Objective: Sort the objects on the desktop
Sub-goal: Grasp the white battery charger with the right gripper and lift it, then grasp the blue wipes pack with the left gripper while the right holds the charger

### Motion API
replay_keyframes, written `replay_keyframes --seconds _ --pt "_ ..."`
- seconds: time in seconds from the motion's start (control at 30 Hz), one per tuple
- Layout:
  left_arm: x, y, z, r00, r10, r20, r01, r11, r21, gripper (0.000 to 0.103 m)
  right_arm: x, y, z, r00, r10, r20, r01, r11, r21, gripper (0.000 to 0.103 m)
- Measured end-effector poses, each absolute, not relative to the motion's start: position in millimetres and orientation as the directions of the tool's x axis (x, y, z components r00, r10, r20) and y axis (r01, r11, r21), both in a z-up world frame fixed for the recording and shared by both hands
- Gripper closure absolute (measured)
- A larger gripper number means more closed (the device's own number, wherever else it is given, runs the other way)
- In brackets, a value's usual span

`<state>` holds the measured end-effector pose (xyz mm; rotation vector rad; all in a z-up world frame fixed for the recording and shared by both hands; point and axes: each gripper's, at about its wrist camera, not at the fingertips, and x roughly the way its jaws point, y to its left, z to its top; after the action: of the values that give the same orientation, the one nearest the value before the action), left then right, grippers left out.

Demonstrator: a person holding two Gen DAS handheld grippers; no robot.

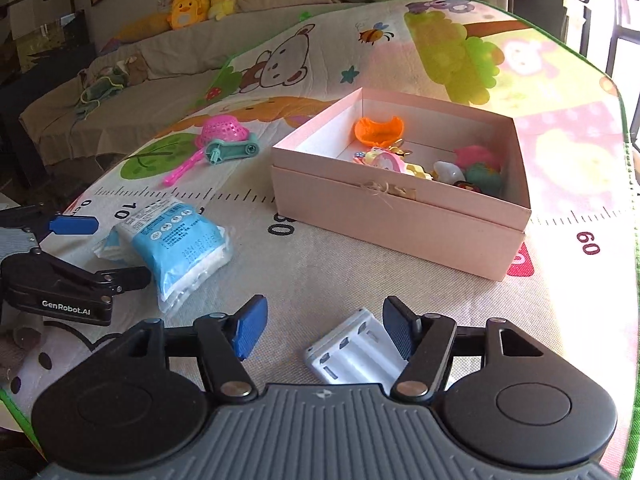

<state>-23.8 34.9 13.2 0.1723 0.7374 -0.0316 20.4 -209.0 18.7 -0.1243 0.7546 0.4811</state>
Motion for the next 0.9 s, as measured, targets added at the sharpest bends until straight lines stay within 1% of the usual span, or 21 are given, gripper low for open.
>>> replay_keyframes --seconds 0.07,0.1,0.17,0.37,0.47,0.53,0.6,0.73,0.8,0.83,0.9 --pt "-25 38 16 0.739 0.030 -0.673 0.088 0.986 0.140 0.000 16 -204 19 0.635 0.367 -0.679 -0.485 0.874 0.019 0.027" --pt "-26 39 17 0.736 0.019 -0.677 0.095 0.987 0.131 0.000 14 -203 17 0.647 0.346 -0.680 -0.483 0.875 -0.014 0.020" --pt "-29 38 19 0.734 0.004 -0.679 0.107 0.987 0.121 0.000 15 -209 14 0.651 0.318 -0.690 -0.469 0.883 -0.036 0.020" --pt "-32 23 23 0.735 -0.049 -0.676 0.162 0.981 0.106 0.000 12 -251 6 0.634 0.288 -0.718 -0.373 0.927 0.043 0.020" --pt "-29 4 23 0.721 -0.111 -0.684 0.218 0.973 0.072 0.000 6 -269 6 0.654 0.264 -0.709 -0.315 0.947 0.061 0.020" --pt "-27 -16 21 0.717 -0.131 -0.685 0.249 0.966 0.076 0.000 2 -280 7 0.675 0.250 -0.694 -0.276 0.958 0.077 0.020" --pt "-26 -32 21 0.701 -0.183 -0.690 0.301 0.952 0.054 0.000 0 -287 9 0.689 0.243 -0.683 -0.255 0.963 0.086 0.019" --pt "-36 -58 26 0.646 -0.338 -0.685 0.449 0.893 -0.017 0.000 -3 -296 5 0.697 0.240 -0.676 -0.241 0.966 0.095 0.018" --pt "-45 -61 32 0.659 -0.365 -0.658 0.490 0.872 0.008 0.000 -2 -300 3 0.698 0.242 -0.674 -0.232 0.967 0.106 0.017" --pt "-47 -60 35 0.677 -0.353 -0.646 0.485 0.874 0.032 0.000 -2 -301 2 0.700 0.244 -0.672 -0.230 0.967 0.112 0.017" --pt "-42 -60 40 0.736 -0.277 -0.618 0.436 0.892 0.119 0.000 -1 -303 0 0.701 0.258 -0.665 -0.235 0.964 0.127 0.017"
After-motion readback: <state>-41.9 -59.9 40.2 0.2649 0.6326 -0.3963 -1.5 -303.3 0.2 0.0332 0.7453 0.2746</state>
